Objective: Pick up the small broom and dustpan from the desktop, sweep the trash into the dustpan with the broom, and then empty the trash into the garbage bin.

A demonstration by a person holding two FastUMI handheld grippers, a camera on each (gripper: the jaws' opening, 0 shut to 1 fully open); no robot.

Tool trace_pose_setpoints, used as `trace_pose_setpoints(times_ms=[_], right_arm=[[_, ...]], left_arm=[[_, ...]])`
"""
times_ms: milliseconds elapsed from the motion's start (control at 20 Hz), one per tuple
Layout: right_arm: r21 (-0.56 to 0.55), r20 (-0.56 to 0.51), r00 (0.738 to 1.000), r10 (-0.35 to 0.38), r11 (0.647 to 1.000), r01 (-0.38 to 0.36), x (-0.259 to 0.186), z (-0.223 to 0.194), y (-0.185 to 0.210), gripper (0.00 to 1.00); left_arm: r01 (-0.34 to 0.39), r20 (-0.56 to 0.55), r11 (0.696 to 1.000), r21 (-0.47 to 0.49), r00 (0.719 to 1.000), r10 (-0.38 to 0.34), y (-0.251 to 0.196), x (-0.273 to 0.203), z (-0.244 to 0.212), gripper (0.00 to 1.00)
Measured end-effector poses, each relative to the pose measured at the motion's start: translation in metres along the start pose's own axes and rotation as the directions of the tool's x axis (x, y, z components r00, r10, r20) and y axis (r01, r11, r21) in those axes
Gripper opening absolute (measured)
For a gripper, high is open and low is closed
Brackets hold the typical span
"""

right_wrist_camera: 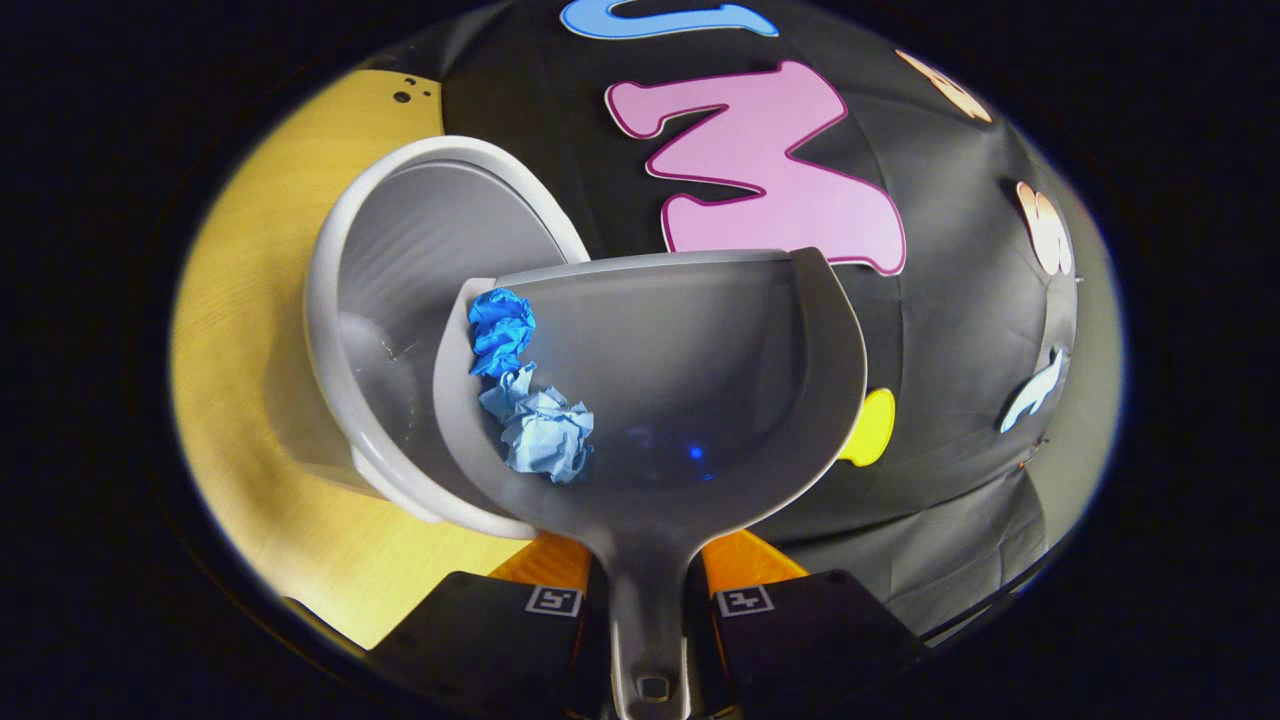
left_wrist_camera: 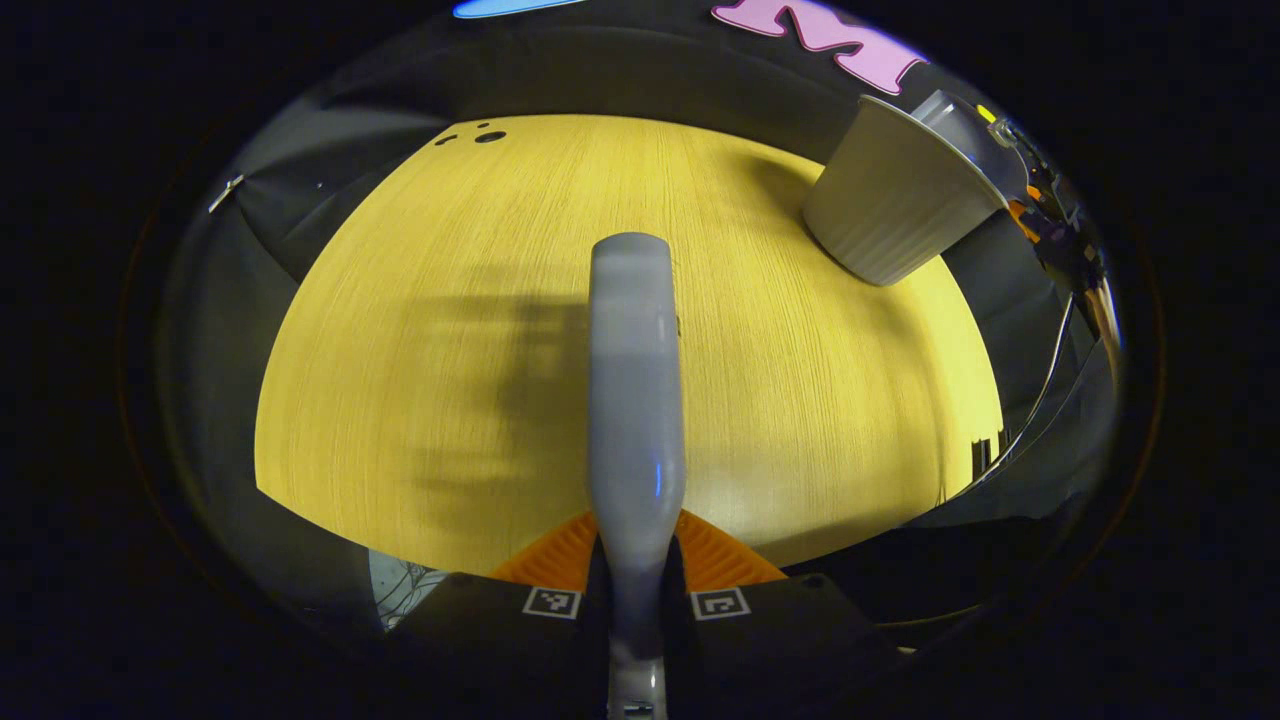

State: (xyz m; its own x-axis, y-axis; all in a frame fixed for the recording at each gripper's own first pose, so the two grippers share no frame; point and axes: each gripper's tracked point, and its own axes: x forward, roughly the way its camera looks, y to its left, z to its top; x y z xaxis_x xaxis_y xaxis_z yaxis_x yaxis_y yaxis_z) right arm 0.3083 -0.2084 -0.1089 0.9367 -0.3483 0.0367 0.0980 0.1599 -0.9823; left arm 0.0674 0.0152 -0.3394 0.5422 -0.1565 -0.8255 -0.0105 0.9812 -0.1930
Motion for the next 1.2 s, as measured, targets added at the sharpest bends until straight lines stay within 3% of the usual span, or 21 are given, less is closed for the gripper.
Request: trace_pose_setpoints(times_ms=[200,400,700,1000,1100,1200], right_arm=[[-0.076,0.031,0.997,-0.067,0.995,0.069,-0.006,0.0043,-0.0024,0.34],[-0.138,0.047,0.993,-0.112,0.983,0.118,-0.0082,0.0089,-0.0049,0.34],[-0.124,0.029,0.994,-0.109,0.986,0.111,-0.0066,0.0075,-0.0045,0.34],[-0.167,0.039,0.991,-0.13,0.977,0.135,-0.0089,0.0088,-0.0057,0.33],[-0.147,0.034,0.993,-0.117,0.982,0.12,-0.008,0.0082,-0.0055,0.34],[-0.093,0.02,0.997,-0.077,0.993,0.079,-0.0064,0.0052,-0.004,0.34]], left_arm=[[-0.008,-0.004,1.0,0.018,1.0,0.008,0.0001,0.0022,-0.0024,0.22],[-0.001,-0.011,1.0,0.017,1.0,0.001,-0.001,0.0032,-0.0046,0.26],[-0.005,-0.017,1.0,0.02,1.0,0.006,-0.0012,0.0031,-0.0078,0.22],[-0.003,-0.019,1.0,0.024,1.0,0.004,-0.0027,0.0047,-0.0073,0.26],[-0.003,-0.017,1.0,0.025,1.0,0.003,-0.0026,0.0043,-0.0061,0.22],[-0.004,-0.006,1.0,0.025,1.0,0.004,-0.0026,0.0028,-0.0035,0.26]])
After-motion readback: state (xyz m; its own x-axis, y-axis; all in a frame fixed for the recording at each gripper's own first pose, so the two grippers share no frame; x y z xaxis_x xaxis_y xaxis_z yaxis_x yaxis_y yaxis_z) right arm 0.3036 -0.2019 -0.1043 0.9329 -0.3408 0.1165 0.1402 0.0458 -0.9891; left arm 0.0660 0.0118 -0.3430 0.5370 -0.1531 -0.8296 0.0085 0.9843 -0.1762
